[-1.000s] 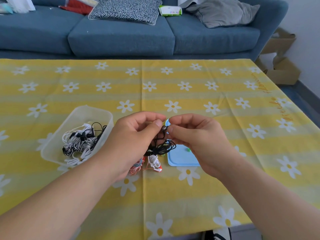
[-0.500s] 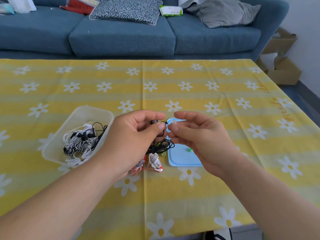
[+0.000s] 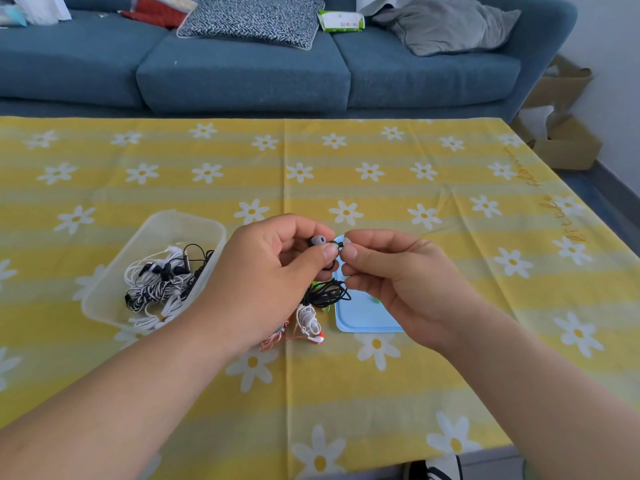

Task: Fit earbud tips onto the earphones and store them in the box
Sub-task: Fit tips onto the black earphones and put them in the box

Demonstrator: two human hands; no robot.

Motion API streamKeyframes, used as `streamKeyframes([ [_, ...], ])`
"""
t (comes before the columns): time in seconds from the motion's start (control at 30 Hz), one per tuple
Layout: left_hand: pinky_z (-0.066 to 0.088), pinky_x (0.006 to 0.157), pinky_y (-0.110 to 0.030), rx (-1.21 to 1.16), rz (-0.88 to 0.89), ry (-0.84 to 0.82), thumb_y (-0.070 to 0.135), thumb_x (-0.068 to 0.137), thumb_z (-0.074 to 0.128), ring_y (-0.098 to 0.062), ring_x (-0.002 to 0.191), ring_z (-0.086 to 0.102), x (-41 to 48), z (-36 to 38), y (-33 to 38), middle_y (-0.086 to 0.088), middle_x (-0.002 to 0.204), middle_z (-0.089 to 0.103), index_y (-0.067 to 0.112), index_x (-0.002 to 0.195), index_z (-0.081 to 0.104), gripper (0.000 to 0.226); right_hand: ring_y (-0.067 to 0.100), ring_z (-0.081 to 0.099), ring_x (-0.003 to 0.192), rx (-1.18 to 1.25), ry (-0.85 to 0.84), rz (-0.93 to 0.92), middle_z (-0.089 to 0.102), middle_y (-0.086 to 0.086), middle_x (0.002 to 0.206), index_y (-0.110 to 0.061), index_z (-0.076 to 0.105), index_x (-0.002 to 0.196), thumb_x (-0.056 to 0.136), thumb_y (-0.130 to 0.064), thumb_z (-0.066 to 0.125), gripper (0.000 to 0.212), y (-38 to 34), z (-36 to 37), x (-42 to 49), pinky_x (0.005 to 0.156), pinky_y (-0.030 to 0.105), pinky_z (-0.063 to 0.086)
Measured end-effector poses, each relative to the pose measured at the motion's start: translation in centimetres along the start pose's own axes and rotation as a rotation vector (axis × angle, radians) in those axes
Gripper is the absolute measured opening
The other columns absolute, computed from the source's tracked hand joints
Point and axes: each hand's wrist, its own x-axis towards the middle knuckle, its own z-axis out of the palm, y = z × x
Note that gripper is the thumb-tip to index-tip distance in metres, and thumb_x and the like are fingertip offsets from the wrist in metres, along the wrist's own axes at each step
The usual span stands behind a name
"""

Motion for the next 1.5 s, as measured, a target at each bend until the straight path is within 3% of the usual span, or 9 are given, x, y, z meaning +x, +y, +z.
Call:
streamKeyframes([
  [0.27,0.063,0.078,-0.027,0.012,-0.002,-0.005,0.004,0.094,0.070,-0.021,0.080,0.078,0.0,0.0,-0.1,-0.005,0.085,0.078,0.015,0.097,0.077,0.014,0.018,0.069,0.065,0.034,-0.053,0.041,0.069,0.013,0.075,0.005,0.071,0.102,0.068,-0.002,0.077,0.035,-0.2,0.1,-0.3,0.060,0.024,0.058],
  [0.43,0.061,0.074,-0.022,0.017,0.008,0.013,0.005,0.094,0.069,-0.017,0.078,0.077,0.0,-0.1,-0.1,0.001,0.078,0.077,0.016,0.098,0.076,0.014,0.018,0.069,0.067,0.050,-0.064,0.045,0.069,0.012,0.076,0.006,0.071,0.107,0.072,-0.003,0.076,0.036,-0.1,0.2,-0.2,0.062,0.025,0.059],
  [0.57,0.060,0.071,-0.021,0.033,0.018,0.012,0.004,0.094,0.069,-0.015,0.074,0.076,-0.1,0.0,-0.2,-0.006,0.079,0.076,0.015,0.096,0.076,0.013,0.019,0.070,0.068,0.064,-0.061,0.047,0.070,0.013,0.078,0.007,0.070,0.109,0.071,-0.002,0.075,0.040,0.0,0.3,-0.2,0.064,0.025,0.060],
  [0.73,0.058,0.066,-0.019,0.049,0.036,0.025,0.003,0.094,0.069,-0.014,0.070,0.073,0.1,0.1,-0.3,-0.004,0.075,0.072,0.014,0.096,0.075,0.012,0.020,0.071,0.068,0.065,-0.045,0.035,0.072,0.012,0.077,0.002,0.072,0.094,0.068,-0.001,0.077,0.027,0.0,0.4,-0.3,0.066,0.026,0.061],
  [0.97,0.052,0.061,-0.015,0.107,0.057,0.052,0.005,0.095,0.067,-0.012,0.069,0.073,0.0,0.3,-0.5,-0.001,0.076,0.072,0.017,0.097,0.074,0.014,0.021,0.069,0.069,-0.006,-0.028,-0.046,0.071,0.013,0.079,0.005,0.072,0.097,0.071,-0.002,0.079,0.028,0.3,0.7,-0.2,0.066,0.026,0.057],
  [1.1,0.056,0.064,-0.020,0.124,0.072,0.073,0.007,0.095,0.067,-0.019,0.073,0.075,0.0,0.5,-0.5,-0.006,0.080,0.074,0.020,0.096,0.073,0.015,0.022,0.069,0.071,-0.035,-0.011,-0.085,0.071,0.014,0.081,0.004,0.073,0.094,0.078,0.002,0.077,0.017,0.4,0.7,-0.3,0.070,0.027,0.057],
  [1.3,0.061,0.079,-0.049,0.137,0.104,0.136,0.012,0.095,0.069,-0.029,0.080,0.074,-0.1,0.9,-0.7,-0.004,0.084,0.076,0.027,0.093,0.072,0.015,0.028,0.071,0.079,-0.066,0.012,-0.145,0.075,0.017,0.083,-0.001,0.076,0.088,0.075,-0.003,0.080,0.014,0.8,1.0,-0.3,0.081,0.032,0.059],
  [1.4,0.062,0.080,-0.049,0.116,0.103,0.155,0.012,0.094,0.071,-0.029,0.080,0.074,-0.1,0.9,-0.8,-0.003,0.083,0.076,0.027,0.093,0.073,0.015,0.029,0.071,0.081,-0.040,0.002,-0.130,0.075,0.019,0.085,0.002,0.076,0.092,0.071,-0.007,0.080,0.023,1.0,1.0,-0.3,0.083,0.033,0.060],
  [1.5,0.063,0.078,-0.041,0.098,0.095,0.156,0.011,0.094,0.071,-0.027,0.079,0.075,0.0,1.0,-0.9,-0.004,0.082,0.076,0.026,0.092,0.073,0.016,0.029,0.070,0.082,-0.020,0.001,-0.111,0.073,0.021,0.086,0.004,0.075,0.093,0.078,-0.002,0.077,0.016,1.0,1.0,-0.3,0.083,0.033,0.059],
])
